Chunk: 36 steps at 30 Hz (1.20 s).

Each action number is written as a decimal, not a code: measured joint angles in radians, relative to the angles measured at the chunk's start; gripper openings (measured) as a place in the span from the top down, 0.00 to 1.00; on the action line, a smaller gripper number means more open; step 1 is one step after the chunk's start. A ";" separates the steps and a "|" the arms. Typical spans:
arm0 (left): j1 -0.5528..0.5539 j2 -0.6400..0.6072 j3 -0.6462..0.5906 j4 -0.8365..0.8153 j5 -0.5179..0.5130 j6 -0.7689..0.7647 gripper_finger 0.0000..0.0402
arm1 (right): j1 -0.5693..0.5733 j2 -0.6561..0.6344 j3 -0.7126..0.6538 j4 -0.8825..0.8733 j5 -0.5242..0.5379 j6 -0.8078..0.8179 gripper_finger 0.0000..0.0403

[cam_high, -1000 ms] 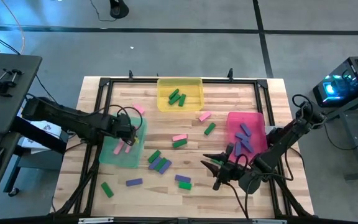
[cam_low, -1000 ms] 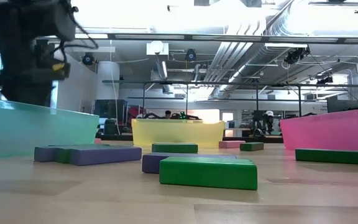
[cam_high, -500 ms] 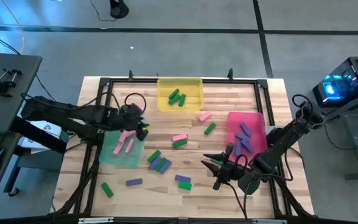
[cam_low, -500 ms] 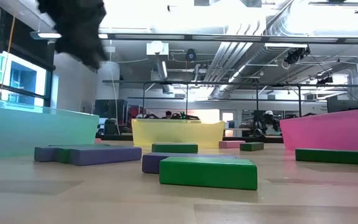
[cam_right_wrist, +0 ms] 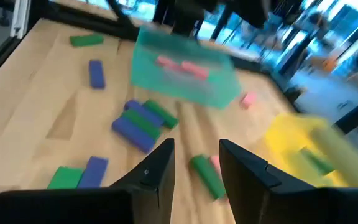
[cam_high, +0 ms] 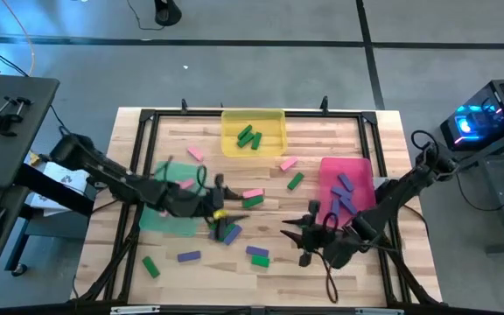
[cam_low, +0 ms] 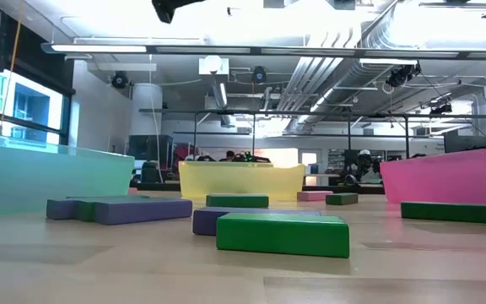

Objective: Sort blocks
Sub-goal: Put the green block into the yellow bin

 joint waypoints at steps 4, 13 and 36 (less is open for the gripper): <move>-0.040 0.131 0.000 0.140 -0.001 0.006 0.49 | -0.048 0.000 0.000 -0.058 -0.117 0.106 0.73; -0.082 0.370 0.000 0.447 -0.079 -0.011 0.49 | -0.126 0.072 0.000 -0.105 -0.282 0.214 0.60; -0.084 0.400 0.000 0.449 -0.083 -0.003 0.49 | -0.336 0.248 0.004 -0.565 -0.823 0.449 0.49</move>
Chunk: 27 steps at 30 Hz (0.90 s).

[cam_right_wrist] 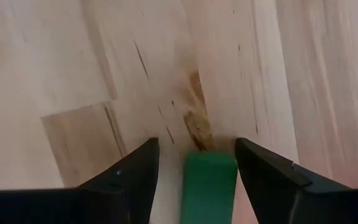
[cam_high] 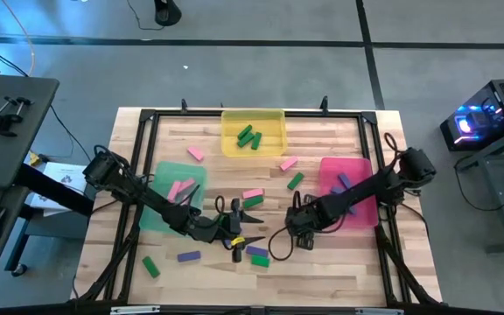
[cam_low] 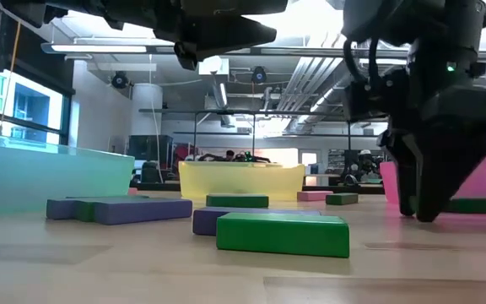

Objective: Sort blocks
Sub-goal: Put the green block into the yellow bin

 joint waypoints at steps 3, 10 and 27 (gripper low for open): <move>0.000 0.000 0.000 -0.001 0.001 0.000 0.49 | 0.000 0.023 0.001 0.000 -0.003 0.001 0.49; 0.000 0.000 0.000 -0.007 0.000 -0.001 0.49 | 0.000 0.032 0.001 0.000 -0.023 0.000 0.57; 0.000 0.000 0.000 -0.009 0.000 -0.002 0.49 | 0.010 0.029 -0.006 0.025 -0.046 -0.117 0.81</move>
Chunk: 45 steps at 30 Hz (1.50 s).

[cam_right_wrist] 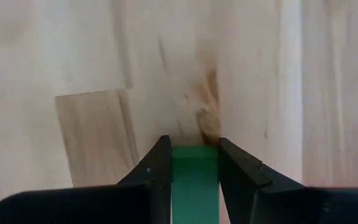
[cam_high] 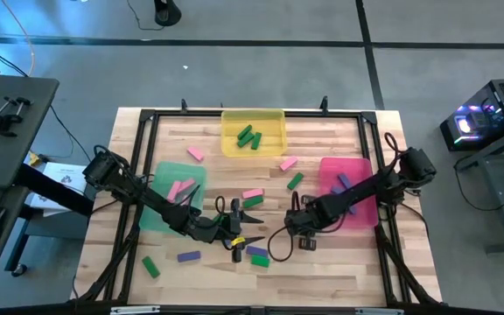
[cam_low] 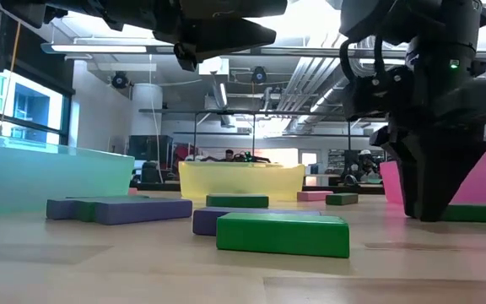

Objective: Sort blocks
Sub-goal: Put the green block into the yellow bin

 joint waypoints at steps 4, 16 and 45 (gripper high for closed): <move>0.000 0.000 0.000 0.000 0.000 -0.006 0.49 | 0.004 -0.022 -0.006 0.109 0.054 -0.061 0.81; -0.020 -0.005 0.000 0.005 -0.003 -0.033 0.49 | -0.157 -0.182 -0.001 0.574 0.529 -0.444 0.81; -0.276 -0.267 0.000 -0.414 -0.499 -0.096 0.49 | -0.892 0.157 0.002 1.095 -0.085 -0.411 0.80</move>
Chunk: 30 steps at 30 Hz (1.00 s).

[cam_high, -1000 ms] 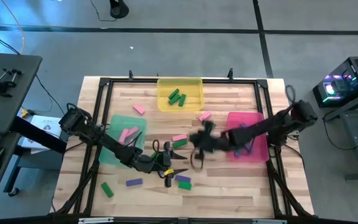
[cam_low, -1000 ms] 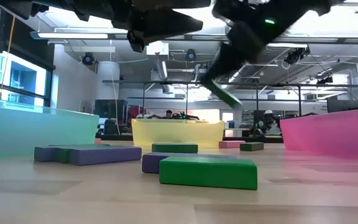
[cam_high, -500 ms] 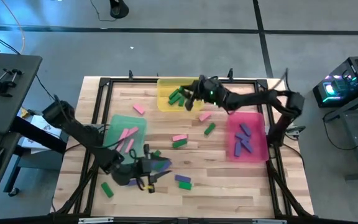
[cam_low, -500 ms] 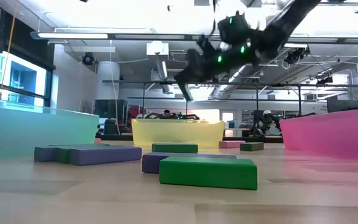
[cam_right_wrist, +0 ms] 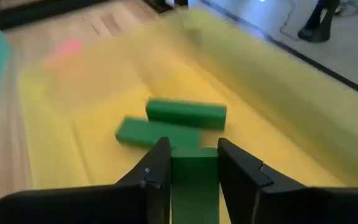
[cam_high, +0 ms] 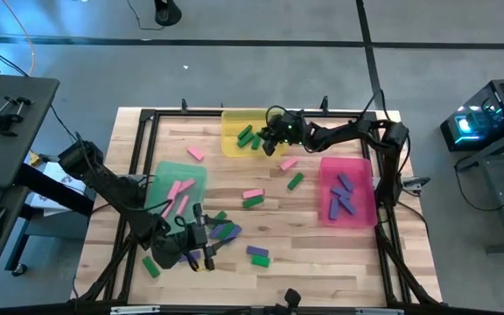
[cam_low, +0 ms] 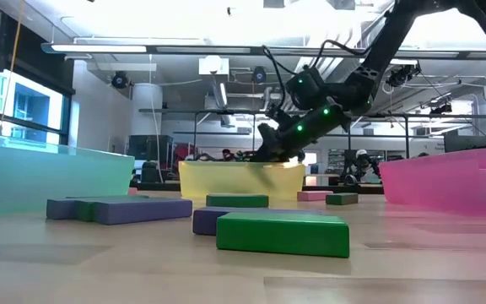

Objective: Sort blocks
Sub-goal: Put the green block into the yellow bin, then put the pink block into the blue bin

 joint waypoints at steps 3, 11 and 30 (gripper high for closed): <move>0.001 0.000 0.000 0.000 0.000 0.000 0.49 | 0.000 0.000 0.000 -0.055 0.023 -0.006 0.79; 0.001 0.000 0.000 0.001 0.000 -0.001 0.49 | 0.000 -0.004 0.001 -0.177 0.072 -0.028 0.63; 0.103 -0.114 0.000 -0.140 -0.154 -0.185 0.49 | 0.263 -0.439 -0.032 -0.315 0.036 -0.065 0.53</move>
